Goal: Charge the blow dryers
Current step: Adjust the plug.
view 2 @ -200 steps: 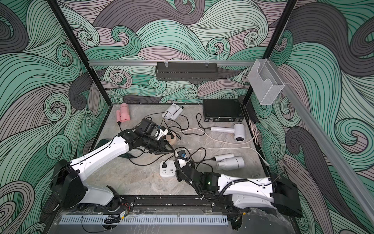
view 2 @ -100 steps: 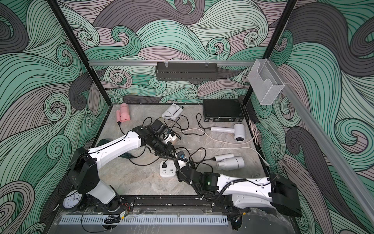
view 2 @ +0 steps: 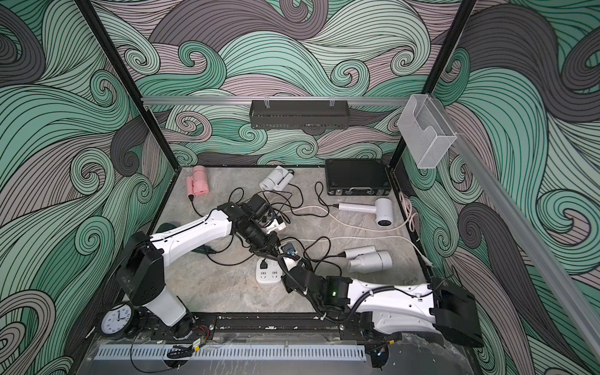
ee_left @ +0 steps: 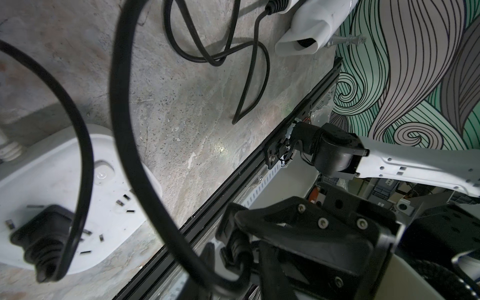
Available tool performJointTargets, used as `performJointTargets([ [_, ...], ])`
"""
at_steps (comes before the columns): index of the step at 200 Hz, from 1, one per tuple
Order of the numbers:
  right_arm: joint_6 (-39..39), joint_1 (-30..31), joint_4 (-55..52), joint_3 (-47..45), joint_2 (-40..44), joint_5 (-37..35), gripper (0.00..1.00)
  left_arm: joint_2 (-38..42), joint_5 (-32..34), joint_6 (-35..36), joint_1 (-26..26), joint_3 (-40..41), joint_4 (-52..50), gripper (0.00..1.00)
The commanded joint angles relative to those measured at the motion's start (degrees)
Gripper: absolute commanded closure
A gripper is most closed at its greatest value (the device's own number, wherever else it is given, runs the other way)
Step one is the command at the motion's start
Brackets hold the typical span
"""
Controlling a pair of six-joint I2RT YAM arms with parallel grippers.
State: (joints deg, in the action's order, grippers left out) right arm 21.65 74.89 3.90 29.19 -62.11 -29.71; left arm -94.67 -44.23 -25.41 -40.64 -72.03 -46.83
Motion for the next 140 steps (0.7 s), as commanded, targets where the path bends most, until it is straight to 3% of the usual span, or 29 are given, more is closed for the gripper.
performJointTargets([
  [1,0.69,-0.51,0.77,0.34,2.18,3.26,1.0,-0.08,-0.92,1.25,-0.37,-1.1,0.25,0.75],
  [21,2.0,-1.7,-0.19,-0.04,3.48,7.47,1.0,0.11,-1.04,0.71,-0.4,-1.07,1.38,0.81],
  [53,3.7,-2.43,-3.89,0.86,3.83,9.48,1.0,0.52,-2.36,-0.16,-0.4,-1.05,2.59,0.99],
  [70,4.47,-2.55,-4.54,1.09,4.09,9.63,1.0,0.8,-2.69,-0.26,-0.36,-0.85,3.0,1.0],
  [75,4.71,-2.64,-5.03,1.38,4.23,9.74,0.92,1.1,-2.53,-0.26,-0.4,-0.77,3.05,1.0],
  [88,5.94,-3.35,-8.16,2.72,5.17,10.7,0.6,1.63,-1.71,0.3,-0.39,-0.52,2.45,1.0],
  [95,6.46,-4.11,-9.89,3.49,6.3,12.52,0.52,2.13,-0.66,1.13,-0.4,-0.42,1.74,1.0],
  [111,7.48,-6.93,-13.71,4.62,10.57,18.22,0.47,3.19,1.01,3.51,-0.4,0.21,0.83,1.0],
  [140,6.78,-15.44,-23.13,8.19,18.41,31.47,0.47,6.96,4.76,8.43,-0.8,2.69,4.15,1.0],
])
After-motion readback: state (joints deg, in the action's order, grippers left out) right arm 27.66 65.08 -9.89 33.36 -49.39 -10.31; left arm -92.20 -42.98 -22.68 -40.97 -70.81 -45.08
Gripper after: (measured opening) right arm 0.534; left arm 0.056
